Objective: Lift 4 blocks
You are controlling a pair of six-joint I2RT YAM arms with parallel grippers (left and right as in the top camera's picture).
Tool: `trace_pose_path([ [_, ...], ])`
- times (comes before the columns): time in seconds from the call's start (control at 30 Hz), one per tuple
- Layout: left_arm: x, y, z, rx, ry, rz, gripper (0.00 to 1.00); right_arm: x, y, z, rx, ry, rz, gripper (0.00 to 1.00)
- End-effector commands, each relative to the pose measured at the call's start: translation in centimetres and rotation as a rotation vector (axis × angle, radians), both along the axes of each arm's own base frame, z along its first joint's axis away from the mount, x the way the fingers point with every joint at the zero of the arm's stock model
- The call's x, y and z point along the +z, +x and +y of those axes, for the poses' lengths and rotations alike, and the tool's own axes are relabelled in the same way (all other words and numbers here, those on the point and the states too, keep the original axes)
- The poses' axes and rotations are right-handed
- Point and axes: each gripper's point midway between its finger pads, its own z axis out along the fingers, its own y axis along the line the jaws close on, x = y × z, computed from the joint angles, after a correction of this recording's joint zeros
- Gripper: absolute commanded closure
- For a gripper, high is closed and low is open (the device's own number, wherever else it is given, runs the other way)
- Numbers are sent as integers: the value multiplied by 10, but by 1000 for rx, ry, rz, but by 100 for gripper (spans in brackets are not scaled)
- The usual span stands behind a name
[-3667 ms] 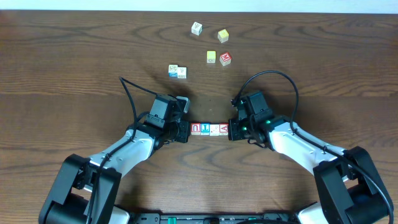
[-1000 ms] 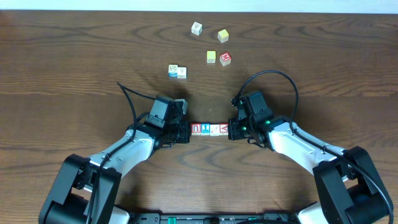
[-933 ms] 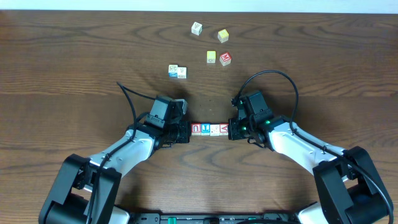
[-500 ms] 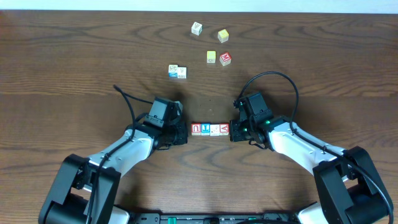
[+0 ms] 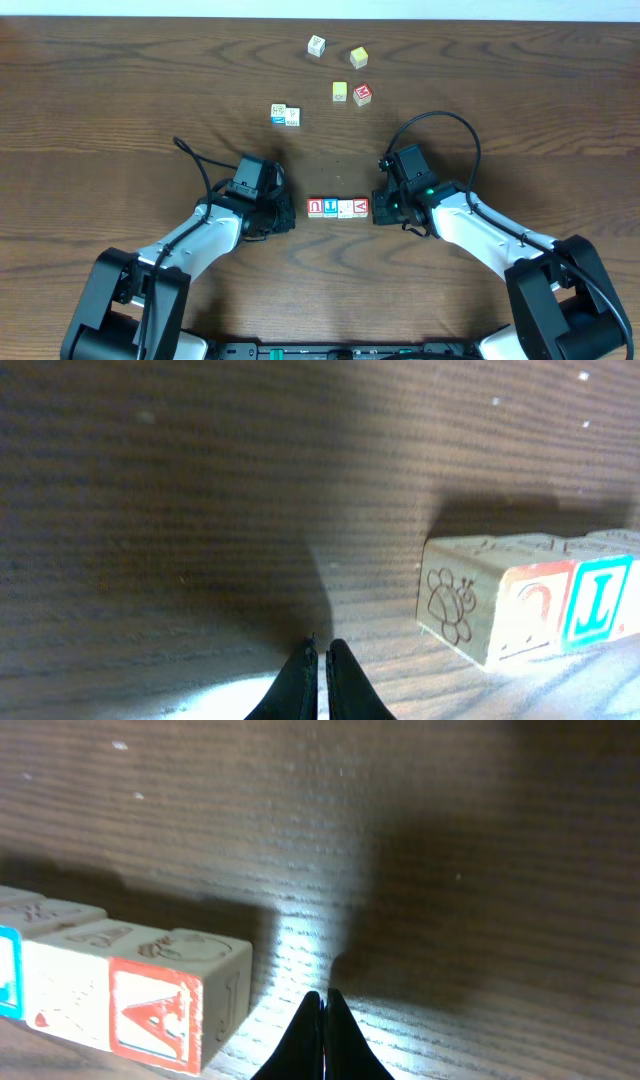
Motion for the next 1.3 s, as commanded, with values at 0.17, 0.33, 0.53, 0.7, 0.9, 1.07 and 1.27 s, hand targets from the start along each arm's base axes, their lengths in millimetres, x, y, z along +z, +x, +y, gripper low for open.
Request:
trace_pose_path([
  [0.17,4,10,4,-50,49,-41,93,1,3,-6,-17,-52,2,99],
  [0.33,3,8,5,-59,54,-37,94,0,1,-10,-11,-75,10,99],
  [0.53,3,9,6,-62,62,-43,93,6,6,-9,-40,-70,9,99],
  [0.7,4,11,7,-57,70,-49,93,13,10,-7,-117,-48,23,99],
  [0.9,5,13,8,-51,74,-54,93,14,11,-9,-163,-46,32,99],
  [1.07,8,16,6,-43,69,-60,93,13,10,-10,-163,-52,35,99],
  [1.27,15,21,5,-45,69,-62,93,13,10,-10,-161,-53,36,99],
])
